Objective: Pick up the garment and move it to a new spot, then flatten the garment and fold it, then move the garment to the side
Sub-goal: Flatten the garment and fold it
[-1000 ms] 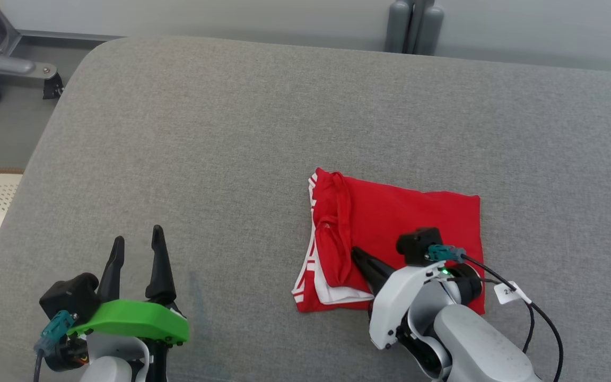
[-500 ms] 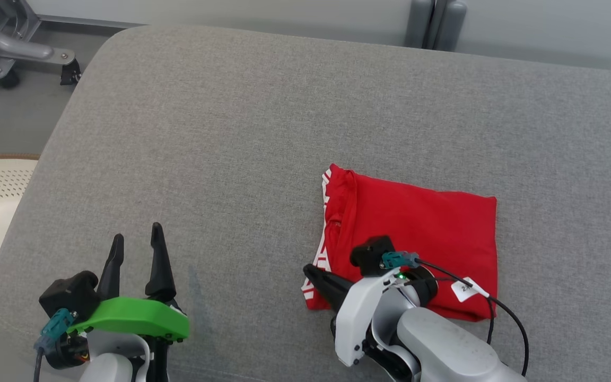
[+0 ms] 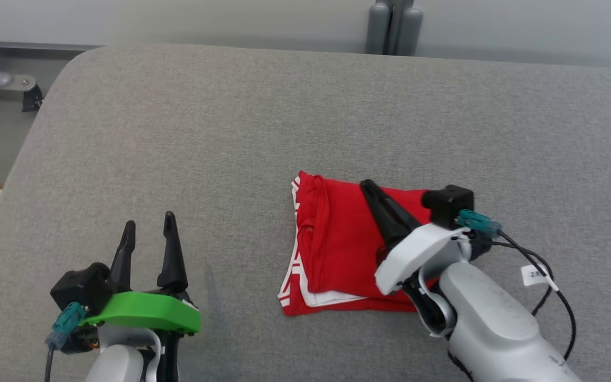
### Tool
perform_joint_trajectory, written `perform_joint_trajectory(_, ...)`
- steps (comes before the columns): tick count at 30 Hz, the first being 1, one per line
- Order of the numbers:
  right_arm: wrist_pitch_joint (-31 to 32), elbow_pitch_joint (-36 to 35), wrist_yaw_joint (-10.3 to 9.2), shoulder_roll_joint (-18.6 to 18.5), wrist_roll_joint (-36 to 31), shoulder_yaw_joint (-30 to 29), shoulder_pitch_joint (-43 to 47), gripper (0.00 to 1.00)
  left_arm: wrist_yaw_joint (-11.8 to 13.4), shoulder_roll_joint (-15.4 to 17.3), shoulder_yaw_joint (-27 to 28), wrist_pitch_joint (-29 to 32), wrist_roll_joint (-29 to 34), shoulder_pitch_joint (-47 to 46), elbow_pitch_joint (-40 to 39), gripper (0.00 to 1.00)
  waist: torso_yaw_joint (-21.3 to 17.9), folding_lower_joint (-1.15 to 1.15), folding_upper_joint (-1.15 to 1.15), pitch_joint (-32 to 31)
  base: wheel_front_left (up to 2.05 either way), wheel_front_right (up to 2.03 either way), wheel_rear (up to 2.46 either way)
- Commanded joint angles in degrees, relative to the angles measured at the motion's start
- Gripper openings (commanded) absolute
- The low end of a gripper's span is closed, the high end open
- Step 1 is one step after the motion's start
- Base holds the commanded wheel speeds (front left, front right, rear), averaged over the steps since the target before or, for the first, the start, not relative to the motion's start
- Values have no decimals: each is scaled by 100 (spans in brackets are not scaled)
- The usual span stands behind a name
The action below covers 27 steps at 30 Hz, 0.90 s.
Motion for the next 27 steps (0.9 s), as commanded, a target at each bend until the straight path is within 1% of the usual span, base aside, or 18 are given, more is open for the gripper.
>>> perform_joint_trajectory(1, -51, -92, 0, -58, -161, -253, 191, 57, -42, -35, -34, -46, 90, -122, -9, 100, -174, 0, 0, -89, 0, 0, 0)
perform_joint_trajectory(2, -61, -184, 0, -62, -276, -462, 254, 68, -66, -48, -69, -62, 120, -146, -2, 100, -224, 0, 0, -106, 0, 0, 0)
perform_joint_trajectory(3, -76, -316, 0, -54, -398, -712, 345, 100, -84, -70, -101, -78, 147, -190, 16, 100, -276, 0, 0, -122, 0, 0, 0)
perform_joint_trajectory(7, -84, -881, 0, -39, -898, -1523, 799, 100, -142, -145, -227, -108, 238, -275, 135, 100, -474, 0, 0, -186, 0, 0, 0)
perform_joint_trajectory(13, -73, -1743, 0, 2, -1373, -2367, 1521, 100, -204, -229, -229, -154, 280, -183, 348, 100, -691, 0, 0, -306, 0, 0, 0)
perform_joint_trajectory(21, 187, -2589, 0, 27, -1690, -2931, 2283, 100, -281, -242, -63, -193, 350, 146, 442, 100, -823, 0, 0, -500, 0, 0, 0)
perform_joint_trajectory(27, 356, -2910, 0, 29, -1693, -2929, 2615, 100, -209, -220, 72, -192, 535, 356, 384, 100, -844, 0, 0, -655, 0, 0, 0)
